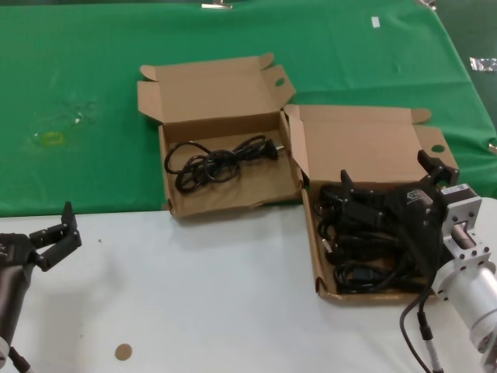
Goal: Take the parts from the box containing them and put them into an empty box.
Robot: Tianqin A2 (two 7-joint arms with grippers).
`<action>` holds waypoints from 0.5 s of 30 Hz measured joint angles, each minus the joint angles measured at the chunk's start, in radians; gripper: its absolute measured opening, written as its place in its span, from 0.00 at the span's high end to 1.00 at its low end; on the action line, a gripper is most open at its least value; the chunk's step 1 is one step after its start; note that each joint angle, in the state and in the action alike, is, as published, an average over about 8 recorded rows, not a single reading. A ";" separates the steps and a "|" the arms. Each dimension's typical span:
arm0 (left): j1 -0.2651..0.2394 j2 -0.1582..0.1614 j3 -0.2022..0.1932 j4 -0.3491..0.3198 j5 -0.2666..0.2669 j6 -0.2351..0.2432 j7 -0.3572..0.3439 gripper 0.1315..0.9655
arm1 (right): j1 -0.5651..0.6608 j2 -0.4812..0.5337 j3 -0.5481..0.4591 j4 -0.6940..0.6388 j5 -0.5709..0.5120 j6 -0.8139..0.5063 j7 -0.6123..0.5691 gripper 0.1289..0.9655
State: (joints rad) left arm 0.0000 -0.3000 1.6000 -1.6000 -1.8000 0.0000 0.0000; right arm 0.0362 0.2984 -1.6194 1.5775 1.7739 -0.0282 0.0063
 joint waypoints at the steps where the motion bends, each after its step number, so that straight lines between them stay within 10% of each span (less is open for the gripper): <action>1: 0.000 0.000 0.000 0.000 0.000 0.000 0.000 0.00 | 0.000 0.000 0.000 0.000 0.000 0.000 0.000 0.00; 15: 0.000 0.000 0.000 0.000 0.000 0.000 0.000 0.00 | 0.000 0.000 0.000 0.000 0.000 0.000 0.000 0.00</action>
State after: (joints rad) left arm 0.0000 -0.3000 1.6000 -1.6000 -1.8000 0.0000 0.0000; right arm 0.0362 0.2984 -1.6194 1.5775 1.7739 -0.0282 0.0063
